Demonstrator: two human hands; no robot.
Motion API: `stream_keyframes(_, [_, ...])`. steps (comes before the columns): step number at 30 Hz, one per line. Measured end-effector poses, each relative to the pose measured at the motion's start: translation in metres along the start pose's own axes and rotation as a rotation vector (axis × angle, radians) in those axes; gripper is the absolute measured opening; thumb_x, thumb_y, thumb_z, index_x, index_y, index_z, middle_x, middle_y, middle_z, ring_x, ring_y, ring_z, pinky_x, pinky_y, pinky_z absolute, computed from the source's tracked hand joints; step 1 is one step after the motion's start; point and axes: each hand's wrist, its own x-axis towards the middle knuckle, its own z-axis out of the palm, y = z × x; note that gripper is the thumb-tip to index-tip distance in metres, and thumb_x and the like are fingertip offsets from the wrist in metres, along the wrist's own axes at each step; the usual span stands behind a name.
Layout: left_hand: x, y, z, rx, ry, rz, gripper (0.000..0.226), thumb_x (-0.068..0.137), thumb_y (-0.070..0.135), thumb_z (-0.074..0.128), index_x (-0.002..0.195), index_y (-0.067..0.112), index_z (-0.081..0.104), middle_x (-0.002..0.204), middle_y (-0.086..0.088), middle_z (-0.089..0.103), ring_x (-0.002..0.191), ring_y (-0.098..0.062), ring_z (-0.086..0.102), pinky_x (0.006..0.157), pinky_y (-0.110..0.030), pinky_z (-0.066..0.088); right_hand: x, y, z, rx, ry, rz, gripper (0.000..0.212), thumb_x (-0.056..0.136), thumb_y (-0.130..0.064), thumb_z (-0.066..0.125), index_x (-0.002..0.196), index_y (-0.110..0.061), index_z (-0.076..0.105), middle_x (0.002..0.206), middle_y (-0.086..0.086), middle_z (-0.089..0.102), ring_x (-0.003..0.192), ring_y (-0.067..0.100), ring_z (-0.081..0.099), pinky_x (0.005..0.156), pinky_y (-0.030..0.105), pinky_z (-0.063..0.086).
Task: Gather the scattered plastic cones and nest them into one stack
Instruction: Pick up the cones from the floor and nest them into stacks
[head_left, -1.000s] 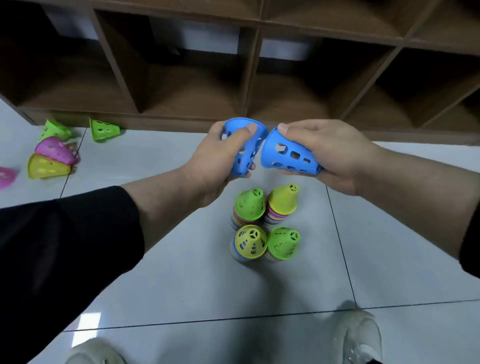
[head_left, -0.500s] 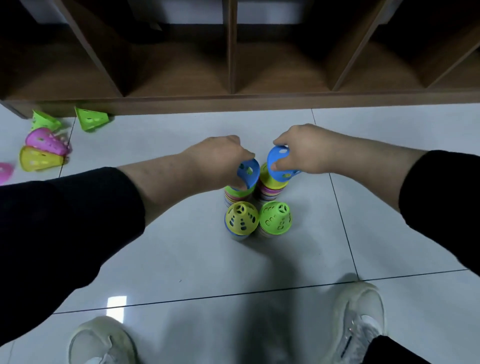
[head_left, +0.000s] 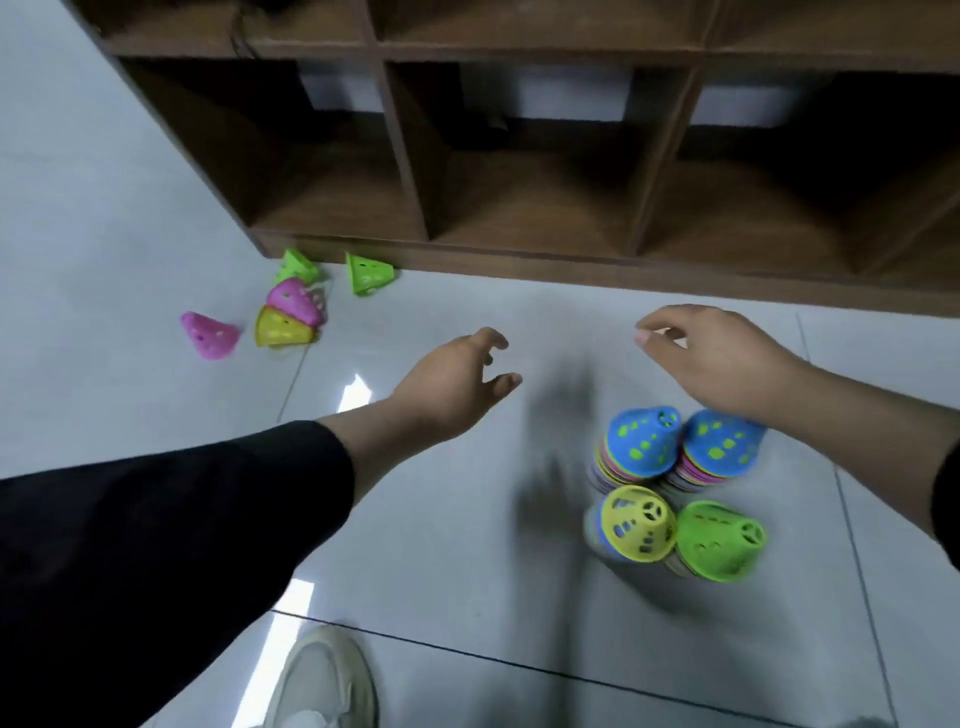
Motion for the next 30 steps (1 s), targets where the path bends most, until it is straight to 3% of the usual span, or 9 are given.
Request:
stream_keyframes(5, [-0.011,-0.100,-0.032,0.050,0.121,-0.229,0.048,0.096,0.044,0.057,0.136,0.019,0.047,0.128,-0.007,0.059,0.109,-0.025,0.058,0.086,-0.033,0.044,0.052,-0.072,0.032,-0.023,-0.097,-0.102,0.028,0.097,-0.036,0.057,0.117,-0.020,0.067,0.117,-0.003,0.066,0.108,0.017,0.061,0.082,0.026,0.038])
stream_keyframes(9, [-0.019,-0.172,-0.043,0.019,0.163,-0.384,0.053,0.095,0.042,0.056,0.140,0.017,0.042,0.136,-0.011,0.053,0.118,-0.031,0.055,0.093,-0.038,0.045,0.094,-0.118,0.080,-0.133,-0.235,-0.209,0.039,0.098,-0.042,0.053,0.131,-0.023,0.058,0.135,-0.002,0.056,0.119,0.016,0.054,0.090,0.023,0.036])
stream_keyframes(12, [-0.017,-0.217,-0.045,-0.052,0.224,-0.499,0.056,0.094,0.041,0.056,0.141,0.017,0.039,0.135,-0.013,0.053,0.116,-0.034,0.056,0.090,-0.037,0.044,0.122,-0.148,0.108,-0.183,-0.334,-0.220,0.044,0.099,-0.042,0.051,0.140,-0.025,0.049,0.145,-0.003,0.047,0.128,0.017,0.048,0.101,0.027,0.038])
stream_keyframes(18, [0.020,-0.277,-0.049,-0.237,0.341,-0.683,0.057,0.095,0.038,0.055,0.144,0.015,0.036,0.131,-0.018,0.052,0.115,-0.037,0.055,0.089,-0.039,0.043,0.184,-0.193,0.159,-0.224,-0.400,-0.228,0.056,0.100,-0.040,0.050,0.150,-0.026,0.033,0.150,0.003,0.041,0.133,0.023,0.045,0.106,0.033,0.039])
stream_keyframes(22, [0.051,-0.310,-0.047,-0.582,0.367,-0.866,0.064,0.092,0.046,0.051,0.147,0.020,0.028,0.119,-0.014,0.066,0.102,-0.036,0.066,0.088,-0.042,0.054,0.223,-0.228,0.197,-0.224,-0.422,-0.233,0.061,0.100,-0.037,0.050,0.154,-0.026,0.023,0.146,0.009,0.046,0.127,0.029,0.050,0.100,0.035,0.041])
stream_keyframes(25, [0.064,-0.321,-0.038,-0.894,0.364,-0.898,0.059,0.095,0.042,0.052,0.147,0.025,0.030,0.105,-0.015,0.068,0.086,-0.034,0.071,0.067,-0.040,0.061,0.249,-0.255,0.225,-0.219,-0.438,-0.231,0.064,0.101,-0.034,0.049,0.155,-0.029,0.016,0.140,0.013,0.052,0.121,0.033,0.055,0.097,0.037,0.046])
stream_keyframes(28, [0.074,-0.329,-0.031,-1.008,0.334,-0.886,0.048,0.096,0.042,0.052,0.138,0.023,0.041,0.101,-0.017,0.068,0.084,-0.036,0.071,0.066,-0.048,0.062,0.269,-0.274,0.250,-0.236,-0.444,-0.226,0.067,0.101,-0.030,0.049,0.155,-0.033,0.010,0.108,0.012,0.065,0.090,0.030,0.062,0.074,0.036,0.051])
stream_keyframes(30, [0.076,-0.334,-0.028,-1.075,0.319,-0.898,0.035,0.098,0.039,0.051,0.123,0.014,0.051,0.093,-0.017,0.069,0.075,-0.034,0.068,0.064,-0.049,0.062,0.280,-0.286,0.264,-0.349,-0.444,-0.236,0.074,0.101,-0.024,0.049,0.158,-0.028,0.001,0.098,0.013,0.066,0.070,0.027,0.053,0.061,0.031,0.042])
